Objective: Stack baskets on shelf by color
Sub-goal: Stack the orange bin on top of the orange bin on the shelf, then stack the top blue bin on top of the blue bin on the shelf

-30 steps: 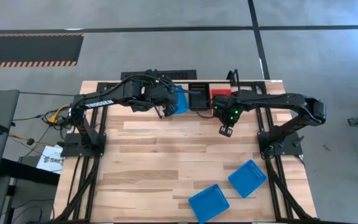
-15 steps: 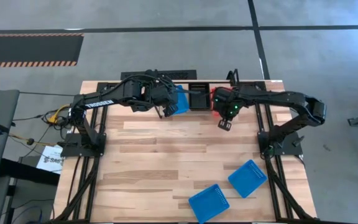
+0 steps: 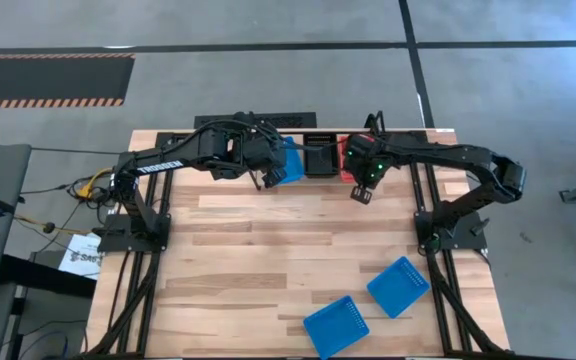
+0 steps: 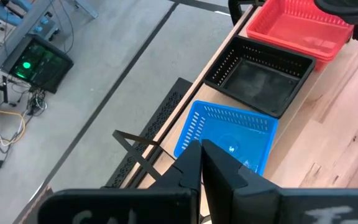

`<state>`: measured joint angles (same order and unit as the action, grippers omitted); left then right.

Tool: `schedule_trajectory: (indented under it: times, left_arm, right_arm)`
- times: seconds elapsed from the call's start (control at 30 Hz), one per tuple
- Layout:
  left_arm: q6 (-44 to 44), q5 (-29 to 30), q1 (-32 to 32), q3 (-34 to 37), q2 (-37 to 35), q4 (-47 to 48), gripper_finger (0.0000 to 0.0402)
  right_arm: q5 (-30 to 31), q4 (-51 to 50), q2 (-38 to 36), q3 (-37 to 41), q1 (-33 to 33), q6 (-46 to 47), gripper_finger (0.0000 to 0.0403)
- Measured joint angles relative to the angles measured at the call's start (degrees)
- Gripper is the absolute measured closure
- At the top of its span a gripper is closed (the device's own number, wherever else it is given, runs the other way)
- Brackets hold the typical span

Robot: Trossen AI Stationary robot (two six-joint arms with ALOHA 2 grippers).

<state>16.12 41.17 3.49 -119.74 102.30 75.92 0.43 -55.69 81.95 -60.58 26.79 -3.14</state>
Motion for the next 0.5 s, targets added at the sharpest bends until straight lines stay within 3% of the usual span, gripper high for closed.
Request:
schedule_trajectory:
  times: [0.23, 0.5]
  left_arm:
    - [0.0, -0.03, -0.01, 0.0, 0.0, 0.52, 0.0401]
    - [0.03, -0.27, -0.02, 0.0, 0.0, 0.66, 0.0401]
  right_arm:
    - [-0.05, -10.23, -1.31, -3.31, -3.85, 3.71, 0.0403]
    - [4.72, -24.13, -6.78, -10.78, -13.9, 13.15, 0.0401]
